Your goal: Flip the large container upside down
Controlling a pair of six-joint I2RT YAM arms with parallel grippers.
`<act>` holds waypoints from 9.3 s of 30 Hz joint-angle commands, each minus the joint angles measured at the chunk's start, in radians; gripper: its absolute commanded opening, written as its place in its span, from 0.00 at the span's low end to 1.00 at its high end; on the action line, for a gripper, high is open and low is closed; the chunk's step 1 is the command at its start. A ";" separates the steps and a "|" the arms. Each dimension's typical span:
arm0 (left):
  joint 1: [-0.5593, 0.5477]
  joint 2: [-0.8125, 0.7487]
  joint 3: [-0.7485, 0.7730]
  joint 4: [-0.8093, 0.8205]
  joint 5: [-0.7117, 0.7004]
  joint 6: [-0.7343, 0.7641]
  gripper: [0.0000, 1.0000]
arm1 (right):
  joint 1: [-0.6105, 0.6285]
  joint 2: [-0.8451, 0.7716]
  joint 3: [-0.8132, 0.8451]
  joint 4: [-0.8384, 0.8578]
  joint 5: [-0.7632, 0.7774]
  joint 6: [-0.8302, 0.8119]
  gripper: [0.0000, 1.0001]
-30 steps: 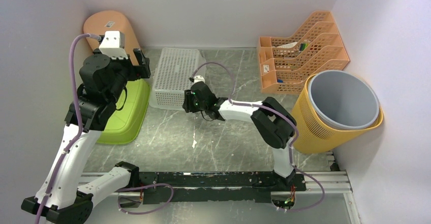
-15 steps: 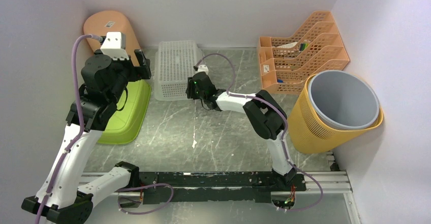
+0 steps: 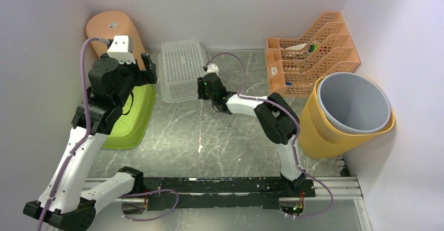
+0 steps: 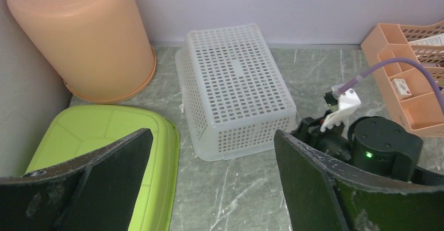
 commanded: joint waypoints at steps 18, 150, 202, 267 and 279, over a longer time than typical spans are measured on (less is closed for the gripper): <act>-0.001 0.085 -0.025 0.089 0.087 -0.012 0.99 | -0.008 -0.642 0.162 -0.943 0.609 -0.070 0.61; -0.002 0.069 -0.140 0.228 0.338 -0.068 1.00 | -0.647 -1.014 0.559 -1.240 0.497 -0.109 0.00; -0.002 -0.013 0.072 0.075 0.138 -0.012 1.00 | -0.631 -0.919 0.369 -0.491 -0.552 0.168 0.00; -0.002 0.107 0.258 -0.069 0.069 0.008 1.00 | 0.178 -0.440 -0.762 1.239 -0.169 1.033 0.00; -0.004 0.128 0.259 -0.067 0.065 0.015 1.00 | 0.048 -0.414 -1.020 1.381 -0.165 1.208 0.00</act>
